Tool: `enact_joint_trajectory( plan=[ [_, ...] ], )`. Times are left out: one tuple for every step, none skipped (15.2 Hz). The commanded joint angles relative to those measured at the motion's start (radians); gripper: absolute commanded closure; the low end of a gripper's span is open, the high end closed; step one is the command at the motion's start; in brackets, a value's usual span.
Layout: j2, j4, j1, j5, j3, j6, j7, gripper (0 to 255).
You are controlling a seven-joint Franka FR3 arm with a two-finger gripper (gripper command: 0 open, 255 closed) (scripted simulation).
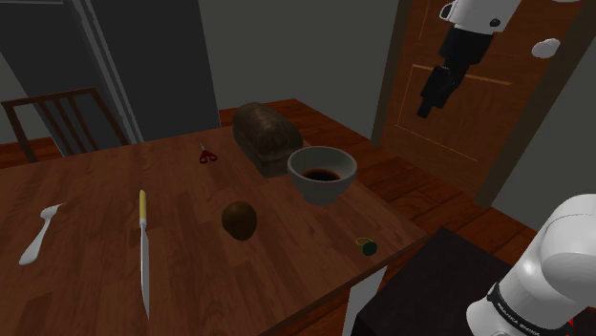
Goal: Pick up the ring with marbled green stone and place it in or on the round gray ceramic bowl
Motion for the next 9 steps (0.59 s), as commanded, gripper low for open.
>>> enact_joint_trajectory(
  plan=[
    [0.0,0.0,0.0,0.0,0.0,0.0,0.0,0],
    [-0.021,-0.029,0.0,0.01,0.025,0.01,0.034,0],
    [-0.04,-0.055,0.001,0.021,0.05,0.02,0.067,0],
    [-0.058,-0.081,0.003,0.033,0.076,0.03,0.101,0],
    [-0.074,-0.105,0.005,0.046,0.102,0.04,0.135,0],
    [-0.089,-0.127,0.007,0.06,0.13,0.05,0.17,0],
    [-0.102,-0.148,0.01,0.074,0.158,0.06,0.204,0],
    [-0.113,-0.167,0.013,0.089,0.186,0.07,0.239,0],
    [-0.123,-0.184,0.017,0.105,0.215,0.08,0.274,0]
  ],
)
